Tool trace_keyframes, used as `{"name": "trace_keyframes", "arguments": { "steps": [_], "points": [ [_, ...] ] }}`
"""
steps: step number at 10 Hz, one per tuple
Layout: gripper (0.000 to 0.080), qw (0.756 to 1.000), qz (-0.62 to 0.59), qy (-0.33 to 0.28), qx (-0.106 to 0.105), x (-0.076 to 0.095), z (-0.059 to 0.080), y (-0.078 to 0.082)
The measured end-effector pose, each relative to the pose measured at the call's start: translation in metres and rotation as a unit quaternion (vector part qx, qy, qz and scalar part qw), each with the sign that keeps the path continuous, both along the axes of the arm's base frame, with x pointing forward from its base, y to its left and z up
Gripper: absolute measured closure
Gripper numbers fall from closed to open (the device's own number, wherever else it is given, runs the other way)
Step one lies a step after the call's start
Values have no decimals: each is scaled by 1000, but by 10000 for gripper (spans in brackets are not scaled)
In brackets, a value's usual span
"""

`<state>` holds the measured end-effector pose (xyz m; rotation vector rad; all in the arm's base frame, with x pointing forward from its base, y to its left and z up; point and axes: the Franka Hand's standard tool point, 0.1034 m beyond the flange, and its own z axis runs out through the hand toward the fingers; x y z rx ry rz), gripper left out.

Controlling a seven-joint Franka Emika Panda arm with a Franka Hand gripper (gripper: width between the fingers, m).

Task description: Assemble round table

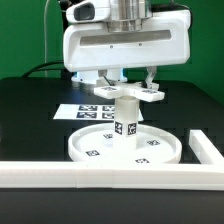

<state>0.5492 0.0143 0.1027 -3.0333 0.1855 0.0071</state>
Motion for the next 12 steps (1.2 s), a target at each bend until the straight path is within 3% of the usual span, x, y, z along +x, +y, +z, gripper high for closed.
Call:
{"name": "trace_keyframes", "arguments": {
  "steps": [4, 8, 12],
  "points": [
    [347, 974, -224, 10, 15, 1, -1, -1],
    [347, 916, -400, -13, 30, 3, -1, 3],
    [347, 857, -513, 4, 43, 3, -1, 6]
  ]
}}
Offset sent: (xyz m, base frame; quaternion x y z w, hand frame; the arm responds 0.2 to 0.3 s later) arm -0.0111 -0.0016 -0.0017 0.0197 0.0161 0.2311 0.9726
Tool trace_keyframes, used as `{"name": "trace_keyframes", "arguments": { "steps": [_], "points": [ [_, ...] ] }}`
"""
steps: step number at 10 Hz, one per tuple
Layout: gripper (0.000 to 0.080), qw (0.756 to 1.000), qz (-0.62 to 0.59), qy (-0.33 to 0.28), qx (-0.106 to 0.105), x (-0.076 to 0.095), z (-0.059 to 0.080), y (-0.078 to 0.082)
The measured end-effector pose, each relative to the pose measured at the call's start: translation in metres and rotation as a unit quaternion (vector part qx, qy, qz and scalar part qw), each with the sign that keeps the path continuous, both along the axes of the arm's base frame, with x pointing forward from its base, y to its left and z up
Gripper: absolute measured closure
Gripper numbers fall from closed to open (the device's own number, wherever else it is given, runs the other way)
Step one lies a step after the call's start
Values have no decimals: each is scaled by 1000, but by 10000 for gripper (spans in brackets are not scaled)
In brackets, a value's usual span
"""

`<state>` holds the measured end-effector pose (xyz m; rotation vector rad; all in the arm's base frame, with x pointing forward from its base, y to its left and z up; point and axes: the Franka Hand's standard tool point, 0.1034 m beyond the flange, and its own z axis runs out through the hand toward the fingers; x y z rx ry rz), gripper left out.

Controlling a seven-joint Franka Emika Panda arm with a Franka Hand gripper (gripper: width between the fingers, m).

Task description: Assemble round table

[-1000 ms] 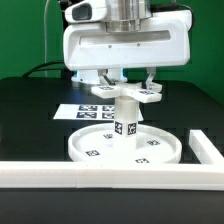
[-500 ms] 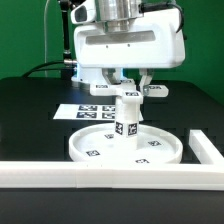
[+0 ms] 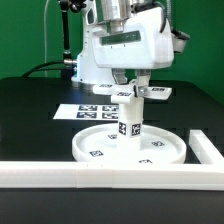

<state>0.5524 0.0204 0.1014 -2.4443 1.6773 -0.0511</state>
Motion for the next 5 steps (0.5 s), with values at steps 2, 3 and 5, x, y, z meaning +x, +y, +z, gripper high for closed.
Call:
{"name": "trace_keyframes", "arguments": {
  "steps": [2, 3, 5],
  "points": [
    [347, 997, -74, 4, 12, 0, 0, 1],
    [347, 989, -143, 1, 24, 1, 0, 2],
    [347, 969, -242, -3, 43, 2, 0, 3]
  ]
}}
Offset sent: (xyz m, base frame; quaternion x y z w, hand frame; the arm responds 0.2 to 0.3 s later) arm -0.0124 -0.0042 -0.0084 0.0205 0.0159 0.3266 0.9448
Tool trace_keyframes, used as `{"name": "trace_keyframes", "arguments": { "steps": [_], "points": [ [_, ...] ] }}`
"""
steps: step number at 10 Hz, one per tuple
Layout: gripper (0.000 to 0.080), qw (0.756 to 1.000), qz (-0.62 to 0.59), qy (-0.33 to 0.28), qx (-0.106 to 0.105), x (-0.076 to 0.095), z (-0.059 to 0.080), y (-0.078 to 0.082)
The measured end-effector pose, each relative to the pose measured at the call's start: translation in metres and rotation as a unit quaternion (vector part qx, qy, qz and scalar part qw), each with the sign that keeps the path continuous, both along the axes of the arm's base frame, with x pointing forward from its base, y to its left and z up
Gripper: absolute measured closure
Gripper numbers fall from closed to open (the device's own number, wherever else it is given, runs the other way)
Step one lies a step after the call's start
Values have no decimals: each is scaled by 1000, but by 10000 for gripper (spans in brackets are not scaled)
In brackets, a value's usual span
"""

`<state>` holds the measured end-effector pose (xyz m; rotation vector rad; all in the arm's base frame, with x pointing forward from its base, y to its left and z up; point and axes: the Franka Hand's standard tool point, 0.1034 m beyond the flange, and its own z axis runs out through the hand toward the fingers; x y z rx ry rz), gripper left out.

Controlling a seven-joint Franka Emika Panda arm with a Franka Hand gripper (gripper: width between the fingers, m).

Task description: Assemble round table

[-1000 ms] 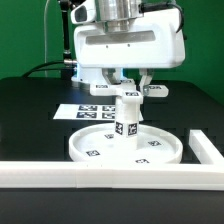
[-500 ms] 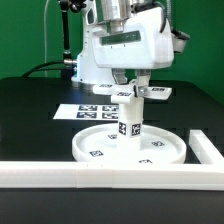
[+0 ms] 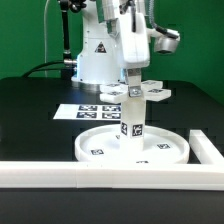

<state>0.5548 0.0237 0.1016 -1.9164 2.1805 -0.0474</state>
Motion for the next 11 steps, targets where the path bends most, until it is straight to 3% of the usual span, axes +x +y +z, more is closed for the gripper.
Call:
{"name": "trace_keyframes", "arguments": {
  "steps": [4, 7, 8, 11],
  "points": [
    [347, 976, -209, 5, 56, 3, 2, 8],
    [341, 971, -228, 8, 65, 3, 3, 10],
    [185, 977, -203, 19, 70, 4, 6, 12],
    [151, 984, -153, 25, 85, 9, 27, 15]
  ]
}}
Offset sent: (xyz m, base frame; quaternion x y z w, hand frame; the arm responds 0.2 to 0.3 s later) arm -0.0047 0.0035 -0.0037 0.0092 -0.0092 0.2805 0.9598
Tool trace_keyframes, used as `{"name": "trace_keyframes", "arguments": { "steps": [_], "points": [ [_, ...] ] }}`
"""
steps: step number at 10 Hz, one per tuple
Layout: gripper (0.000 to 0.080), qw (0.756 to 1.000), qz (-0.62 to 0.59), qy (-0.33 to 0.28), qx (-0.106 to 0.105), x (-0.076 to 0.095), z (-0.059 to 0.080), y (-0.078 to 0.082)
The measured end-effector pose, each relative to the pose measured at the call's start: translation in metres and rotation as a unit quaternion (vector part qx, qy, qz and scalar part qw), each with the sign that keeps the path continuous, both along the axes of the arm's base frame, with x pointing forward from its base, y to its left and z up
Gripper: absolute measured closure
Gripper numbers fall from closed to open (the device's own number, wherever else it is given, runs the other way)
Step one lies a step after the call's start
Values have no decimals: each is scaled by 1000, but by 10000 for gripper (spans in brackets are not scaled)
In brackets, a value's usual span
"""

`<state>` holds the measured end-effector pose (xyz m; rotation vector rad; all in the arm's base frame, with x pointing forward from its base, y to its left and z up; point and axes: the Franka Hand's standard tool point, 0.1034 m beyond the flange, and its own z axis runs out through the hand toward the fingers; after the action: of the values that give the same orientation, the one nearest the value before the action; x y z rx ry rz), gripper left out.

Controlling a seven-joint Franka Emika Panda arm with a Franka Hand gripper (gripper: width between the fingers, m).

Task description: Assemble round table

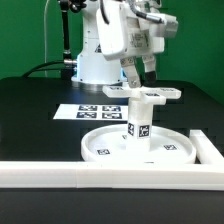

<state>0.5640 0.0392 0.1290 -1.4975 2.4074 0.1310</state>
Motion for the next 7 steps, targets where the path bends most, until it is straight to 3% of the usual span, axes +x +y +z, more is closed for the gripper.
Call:
{"name": "trace_keyframes", "arguments": {
  "steps": [1, 4, 5, 7],
  "points": [
    [151, 1000, 9, -3, 3, 1, 6, 2],
    [151, 999, 37, -6, -4, -1, 2, 3],
    [151, 989, 143, -18, -33, -3, -1, 6],
    [151, 952, 298, -33, -53, -5, 0, 14]
  ]
}}
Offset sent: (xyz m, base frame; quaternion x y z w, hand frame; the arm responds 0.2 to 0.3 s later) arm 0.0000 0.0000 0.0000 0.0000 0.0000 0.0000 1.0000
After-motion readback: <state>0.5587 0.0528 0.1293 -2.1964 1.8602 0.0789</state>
